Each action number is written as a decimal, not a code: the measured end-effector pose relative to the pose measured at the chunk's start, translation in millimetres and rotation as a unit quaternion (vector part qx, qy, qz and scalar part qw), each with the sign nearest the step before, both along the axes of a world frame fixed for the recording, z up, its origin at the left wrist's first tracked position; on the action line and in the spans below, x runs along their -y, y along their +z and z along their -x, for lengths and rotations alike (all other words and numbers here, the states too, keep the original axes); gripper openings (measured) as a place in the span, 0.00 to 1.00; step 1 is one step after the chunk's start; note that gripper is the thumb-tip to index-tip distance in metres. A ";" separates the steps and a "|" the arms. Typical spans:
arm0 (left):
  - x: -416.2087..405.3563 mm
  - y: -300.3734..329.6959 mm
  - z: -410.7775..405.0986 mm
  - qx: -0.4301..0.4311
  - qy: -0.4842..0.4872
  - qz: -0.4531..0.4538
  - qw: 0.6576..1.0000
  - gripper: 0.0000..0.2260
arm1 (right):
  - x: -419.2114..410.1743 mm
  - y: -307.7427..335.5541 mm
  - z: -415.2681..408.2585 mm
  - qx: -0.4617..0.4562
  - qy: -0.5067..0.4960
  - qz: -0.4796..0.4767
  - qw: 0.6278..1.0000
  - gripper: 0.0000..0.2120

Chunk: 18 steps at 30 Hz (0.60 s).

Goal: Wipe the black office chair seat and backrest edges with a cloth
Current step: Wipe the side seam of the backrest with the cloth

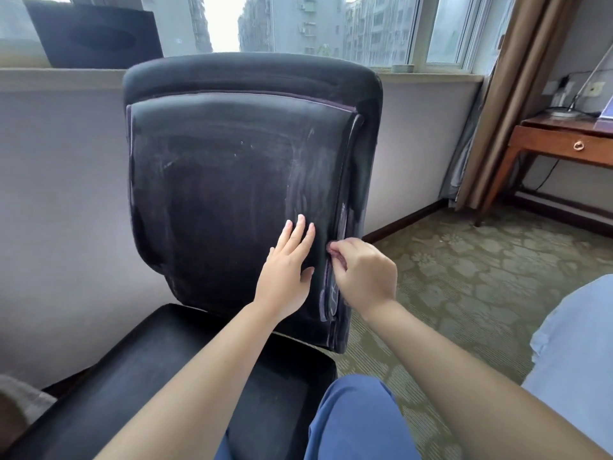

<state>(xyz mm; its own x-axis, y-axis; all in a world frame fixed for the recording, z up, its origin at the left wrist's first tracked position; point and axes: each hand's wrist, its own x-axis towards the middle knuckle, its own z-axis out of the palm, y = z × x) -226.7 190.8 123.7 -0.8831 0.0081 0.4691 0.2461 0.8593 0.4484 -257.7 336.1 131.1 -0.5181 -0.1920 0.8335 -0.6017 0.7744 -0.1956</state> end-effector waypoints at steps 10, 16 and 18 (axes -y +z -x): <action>-6.4 -23.6 0.3 -0.024 0.002 -0.040 0.999 0.34 | 11.1 -6.4 -9.1 0.047 -0.020 0.107 0.993 0.02; -3.8 -41.8 0.3 -0.032 -0.009 -0.054 0.998 0.36 | 11.5 -47.3 -20.3 0.083 -0.078 0.050 0.992 0.09; -3.9 -46.2 1.1 -0.045 -0.009 -0.057 0.997 0.36 | 11.9 -46.9 -23.3 0.084 -0.079 0.071 0.991 0.07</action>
